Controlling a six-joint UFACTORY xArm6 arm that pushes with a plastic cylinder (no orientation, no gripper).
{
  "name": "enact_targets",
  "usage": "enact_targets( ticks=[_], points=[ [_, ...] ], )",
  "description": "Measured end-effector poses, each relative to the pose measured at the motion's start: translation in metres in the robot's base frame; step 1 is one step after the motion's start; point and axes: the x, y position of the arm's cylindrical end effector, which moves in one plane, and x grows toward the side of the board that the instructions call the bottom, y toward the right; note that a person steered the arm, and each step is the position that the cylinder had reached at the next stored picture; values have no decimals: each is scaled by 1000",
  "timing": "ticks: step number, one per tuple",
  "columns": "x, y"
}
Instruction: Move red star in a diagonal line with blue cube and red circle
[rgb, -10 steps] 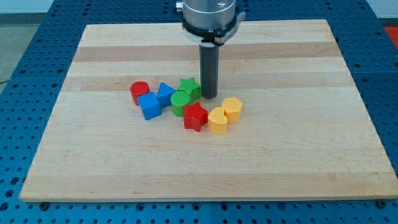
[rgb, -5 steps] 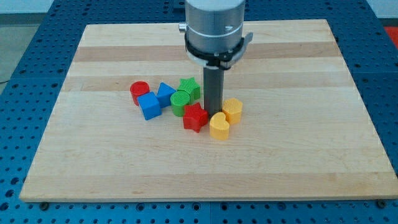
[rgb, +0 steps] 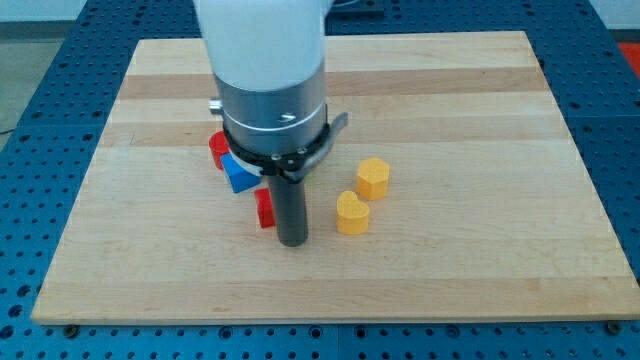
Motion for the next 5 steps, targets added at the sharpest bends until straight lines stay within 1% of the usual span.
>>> enact_targets(
  ticks=[1,4,5],
  points=[
    [-19,-9],
    [-24,-13],
    [-24,18]
  ],
)
